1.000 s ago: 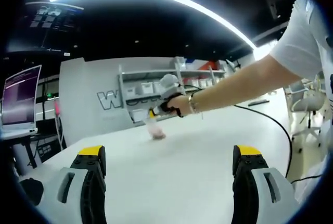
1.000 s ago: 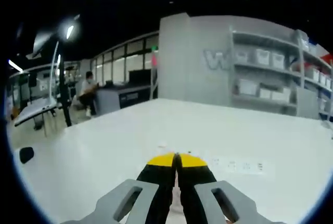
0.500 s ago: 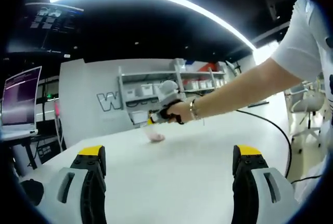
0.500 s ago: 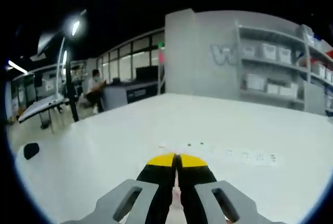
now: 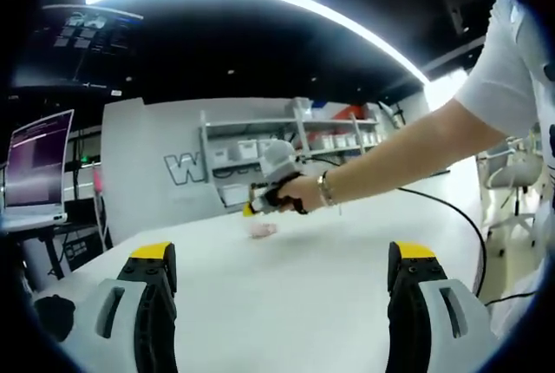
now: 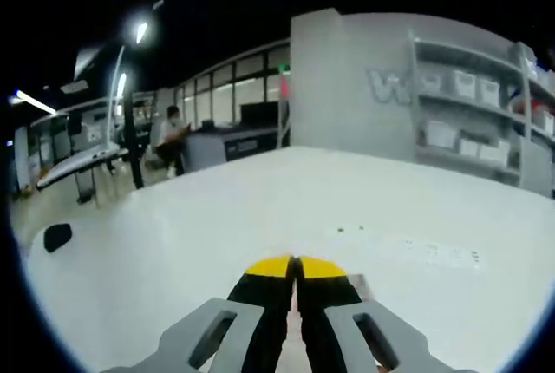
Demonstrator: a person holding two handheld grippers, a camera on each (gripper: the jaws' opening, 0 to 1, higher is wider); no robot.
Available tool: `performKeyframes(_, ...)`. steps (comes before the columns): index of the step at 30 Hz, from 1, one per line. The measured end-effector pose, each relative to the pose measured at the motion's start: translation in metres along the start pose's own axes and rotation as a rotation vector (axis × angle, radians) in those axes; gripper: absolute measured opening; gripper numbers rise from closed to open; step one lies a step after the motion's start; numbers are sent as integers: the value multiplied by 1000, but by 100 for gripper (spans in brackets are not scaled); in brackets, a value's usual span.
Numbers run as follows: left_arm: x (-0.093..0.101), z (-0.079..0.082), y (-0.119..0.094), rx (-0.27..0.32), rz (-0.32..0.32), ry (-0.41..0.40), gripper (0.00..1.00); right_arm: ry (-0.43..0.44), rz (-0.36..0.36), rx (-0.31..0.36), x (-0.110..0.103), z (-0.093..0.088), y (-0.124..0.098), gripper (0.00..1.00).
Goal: Open the resealable bag by pulling the two sides of the seal apart until the entire bag opening is separated and visibly accessible.
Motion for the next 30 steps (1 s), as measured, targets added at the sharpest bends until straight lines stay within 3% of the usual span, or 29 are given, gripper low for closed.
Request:
performKeyframes(10, -1, -4, 1, -11, 3, -4, 100, -32, 41, -33, -18, -22, -2, 0)
performKeyframes(30, -3, -4, 1, -5, 5, -3, 100, -62, 56, -38, -26, -33, -10, 13)
Point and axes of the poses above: the point that each gripper's makers call its tool centre point, and the gripper's own axes: y roughly forward along the fingers, x roughly to its right, z roughly out of its top, the point moved 4 cm from there along -y, roughly backward along the fingers, and after that the axes turned 7 degrees about y, right-handed, at the moved point
